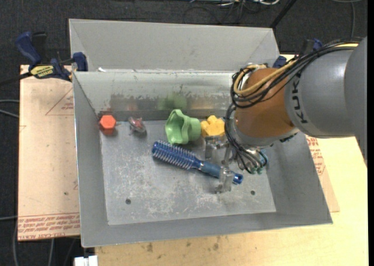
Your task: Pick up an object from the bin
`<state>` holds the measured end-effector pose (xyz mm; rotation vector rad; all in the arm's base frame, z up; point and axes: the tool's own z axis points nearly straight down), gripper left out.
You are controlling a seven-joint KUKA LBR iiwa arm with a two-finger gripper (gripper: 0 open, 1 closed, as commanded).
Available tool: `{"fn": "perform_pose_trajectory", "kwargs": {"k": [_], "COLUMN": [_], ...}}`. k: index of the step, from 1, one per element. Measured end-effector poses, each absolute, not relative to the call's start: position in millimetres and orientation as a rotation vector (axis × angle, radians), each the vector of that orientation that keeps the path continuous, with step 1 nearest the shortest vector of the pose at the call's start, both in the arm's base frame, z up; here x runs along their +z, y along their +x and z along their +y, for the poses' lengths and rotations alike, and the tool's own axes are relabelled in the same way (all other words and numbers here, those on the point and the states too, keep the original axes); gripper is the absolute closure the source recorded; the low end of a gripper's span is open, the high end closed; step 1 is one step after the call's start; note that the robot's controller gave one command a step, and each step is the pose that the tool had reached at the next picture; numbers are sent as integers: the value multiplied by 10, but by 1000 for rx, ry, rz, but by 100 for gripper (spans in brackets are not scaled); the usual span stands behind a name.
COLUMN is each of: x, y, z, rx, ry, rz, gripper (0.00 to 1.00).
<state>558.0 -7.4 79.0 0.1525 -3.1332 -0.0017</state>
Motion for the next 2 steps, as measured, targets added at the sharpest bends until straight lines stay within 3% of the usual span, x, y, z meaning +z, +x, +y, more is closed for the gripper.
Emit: {"fn": "perform_pose_trajectory", "kwargs": {"k": [1, 2], "x": [834, 2448], "y": [5590, 5515], "z": [-75, 82], "rx": [-1, -1], "ry": [152, 113], "rz": [-3139, -3149], "gripper": [100, 100]}}
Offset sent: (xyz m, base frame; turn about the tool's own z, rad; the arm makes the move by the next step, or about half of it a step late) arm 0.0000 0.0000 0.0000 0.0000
